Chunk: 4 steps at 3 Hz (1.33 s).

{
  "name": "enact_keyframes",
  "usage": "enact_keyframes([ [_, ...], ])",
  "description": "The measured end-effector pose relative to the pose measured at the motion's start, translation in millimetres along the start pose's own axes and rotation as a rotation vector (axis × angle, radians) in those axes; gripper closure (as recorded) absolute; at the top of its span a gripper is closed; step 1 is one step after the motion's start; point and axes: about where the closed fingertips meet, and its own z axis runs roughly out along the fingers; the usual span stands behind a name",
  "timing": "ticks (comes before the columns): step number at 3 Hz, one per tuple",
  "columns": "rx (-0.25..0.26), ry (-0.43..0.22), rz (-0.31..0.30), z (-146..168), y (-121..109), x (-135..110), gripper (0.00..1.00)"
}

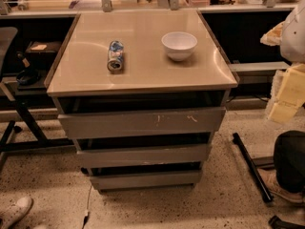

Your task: Open top drawer

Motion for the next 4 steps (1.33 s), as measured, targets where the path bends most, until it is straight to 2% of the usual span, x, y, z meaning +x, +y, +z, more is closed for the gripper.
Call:
enact_keyframes([
  [1, 0.0, 0.0, 0.0, 0.0, 0.0, 0.0, 0.0],
  [2, -0.014, -0.016, 0.01, 12.9, 7.3, -0.8, 0.0],
  [3, -0.053, -0.043, -0.004, 52.1, 26.7, -12.9, 0.0],
  [4, -0.109, -0.068, -0.044, 105.9, 51.9, -36.1, 0.0],
])
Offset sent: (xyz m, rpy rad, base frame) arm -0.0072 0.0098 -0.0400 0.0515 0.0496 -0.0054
